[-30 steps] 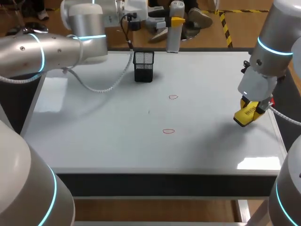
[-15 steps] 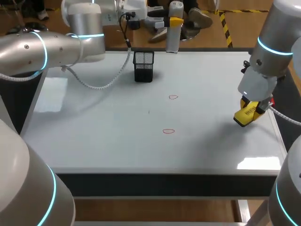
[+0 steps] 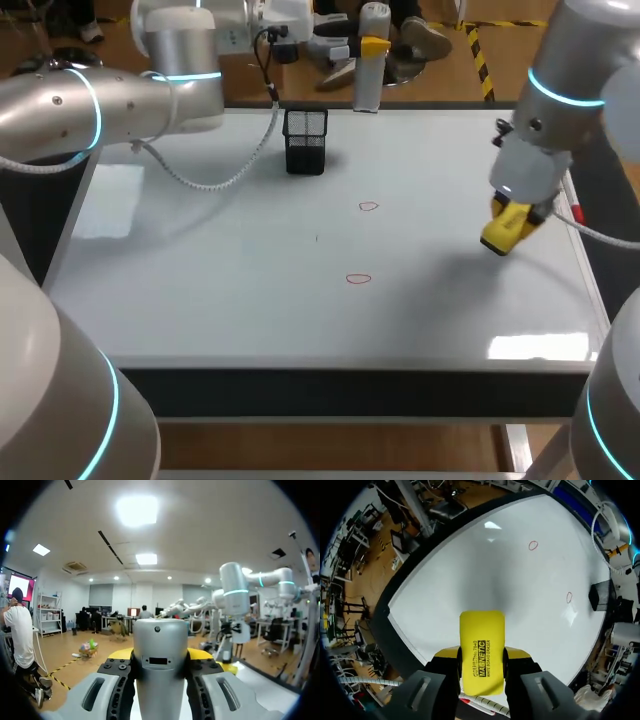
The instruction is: Pick up the inspection probe, press it on each red-marked spot on the whiteboard one by one, put down the probe, pick up the eraser, and wipe off all the red marks.
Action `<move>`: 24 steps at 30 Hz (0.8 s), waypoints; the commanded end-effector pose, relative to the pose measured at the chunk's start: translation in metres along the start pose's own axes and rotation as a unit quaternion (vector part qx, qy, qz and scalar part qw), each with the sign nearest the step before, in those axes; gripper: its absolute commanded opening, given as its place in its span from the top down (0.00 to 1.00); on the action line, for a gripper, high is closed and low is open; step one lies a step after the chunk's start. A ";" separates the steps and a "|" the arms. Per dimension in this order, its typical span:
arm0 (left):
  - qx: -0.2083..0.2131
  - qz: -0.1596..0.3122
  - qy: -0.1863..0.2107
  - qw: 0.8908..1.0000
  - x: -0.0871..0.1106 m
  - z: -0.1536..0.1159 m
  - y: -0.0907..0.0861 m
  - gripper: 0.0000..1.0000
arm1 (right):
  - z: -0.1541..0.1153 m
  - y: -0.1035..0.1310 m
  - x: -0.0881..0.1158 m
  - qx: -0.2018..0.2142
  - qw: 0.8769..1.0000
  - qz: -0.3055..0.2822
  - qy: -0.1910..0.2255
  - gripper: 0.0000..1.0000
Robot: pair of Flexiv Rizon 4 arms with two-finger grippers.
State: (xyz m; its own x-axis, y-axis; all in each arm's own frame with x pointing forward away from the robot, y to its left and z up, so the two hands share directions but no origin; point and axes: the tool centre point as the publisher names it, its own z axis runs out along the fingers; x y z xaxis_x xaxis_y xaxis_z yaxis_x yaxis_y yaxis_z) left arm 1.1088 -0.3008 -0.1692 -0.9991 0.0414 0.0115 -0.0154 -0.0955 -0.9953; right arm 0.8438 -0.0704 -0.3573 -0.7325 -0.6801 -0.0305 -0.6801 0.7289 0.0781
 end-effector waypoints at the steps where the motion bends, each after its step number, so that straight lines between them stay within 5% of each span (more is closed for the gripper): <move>1: -0.001 -0.001 0.001 1.000 -0.001 0.000 -0.002 1.00 | -0.001 0.007 -0.041 0.003 0.999 -0.027 0.043 1.00; 24: -0.001 -0.001 0.001 1.000 -0.001 0.000 -0.002 1.00 | 0.019 0.085 -0.173 -0.008 0.970 -0.227 0.084 1.00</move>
State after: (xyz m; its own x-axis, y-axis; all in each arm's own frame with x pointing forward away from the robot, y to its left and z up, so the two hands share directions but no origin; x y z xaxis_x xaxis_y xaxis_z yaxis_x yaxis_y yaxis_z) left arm 1.1091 -0.3009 -0.1695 -0.9991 0.0416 0.0114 -0.0154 -0.0960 -0.9953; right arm 0.9011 0.0883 -0.3568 -0.3667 -0.9284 -0.0596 -0.9275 0.3598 0.1012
